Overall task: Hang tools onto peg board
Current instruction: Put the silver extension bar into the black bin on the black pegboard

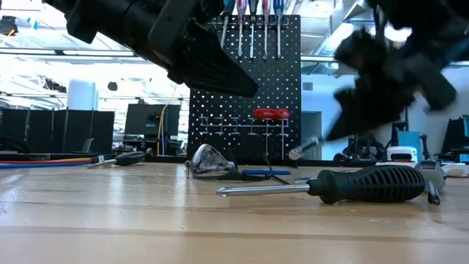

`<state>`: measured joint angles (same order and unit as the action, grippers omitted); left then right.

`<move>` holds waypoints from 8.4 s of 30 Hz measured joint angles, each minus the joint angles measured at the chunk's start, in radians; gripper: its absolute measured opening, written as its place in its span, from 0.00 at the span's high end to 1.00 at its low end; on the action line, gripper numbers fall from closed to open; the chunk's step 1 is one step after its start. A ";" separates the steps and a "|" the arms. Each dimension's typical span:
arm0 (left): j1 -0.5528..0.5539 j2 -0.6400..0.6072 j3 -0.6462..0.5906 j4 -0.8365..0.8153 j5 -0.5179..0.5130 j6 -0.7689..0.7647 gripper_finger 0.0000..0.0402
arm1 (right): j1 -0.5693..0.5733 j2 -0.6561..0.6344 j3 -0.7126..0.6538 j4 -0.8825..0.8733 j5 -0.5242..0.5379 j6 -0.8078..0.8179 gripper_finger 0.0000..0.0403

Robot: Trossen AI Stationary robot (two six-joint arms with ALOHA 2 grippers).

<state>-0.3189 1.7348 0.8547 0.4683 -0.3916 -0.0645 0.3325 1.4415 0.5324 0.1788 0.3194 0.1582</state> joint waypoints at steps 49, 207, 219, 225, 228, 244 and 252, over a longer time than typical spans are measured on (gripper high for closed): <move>-0.022 0.001 0.000 0.016 -0.010 0.138 0.59 | 0.030 0.190 0.004 0.088 0.062 -0.096 0.92; 0.365 -0.618 0.224 -0.451 -0.528 0.526 0.55 | 0.022 -0.180 0.006 -0.166 0.047 0.023 0.58; 0.029 -0.569 0.224 -0.638 -0.665 0.373 0.61 | -0.015 -0.122 0.005 -0.517 0.047 0.358 0.58; -0.062 -0.410 0.224 -0.697 -0.671 0.182 0.64 | -0.015 0.010 0.008 -0.448 0.050 0.365 0.58; -0.080 -0.304 0.224 -0.663 -0.671 0.153 0.64 | -0.022 0.045 0.011 -0.452 0.053 0.369 0.60; 0.039 0.099 0.223 -0.234 -0.077 0.256 0.65 | -0.009 0.040 -0.068 -0.214 0.074 0.134 0.86; 0.096 0.101 0.223 -0.145 0.107 0.234 0.65 | 0.034 -0.049 -0.139 0.105 0.035 0.057 0.86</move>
<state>-0.2230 1.8353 1.0779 0.3237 -0.2849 0.1696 0.3661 1.3923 0.3931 0.2840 0.3542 0.2150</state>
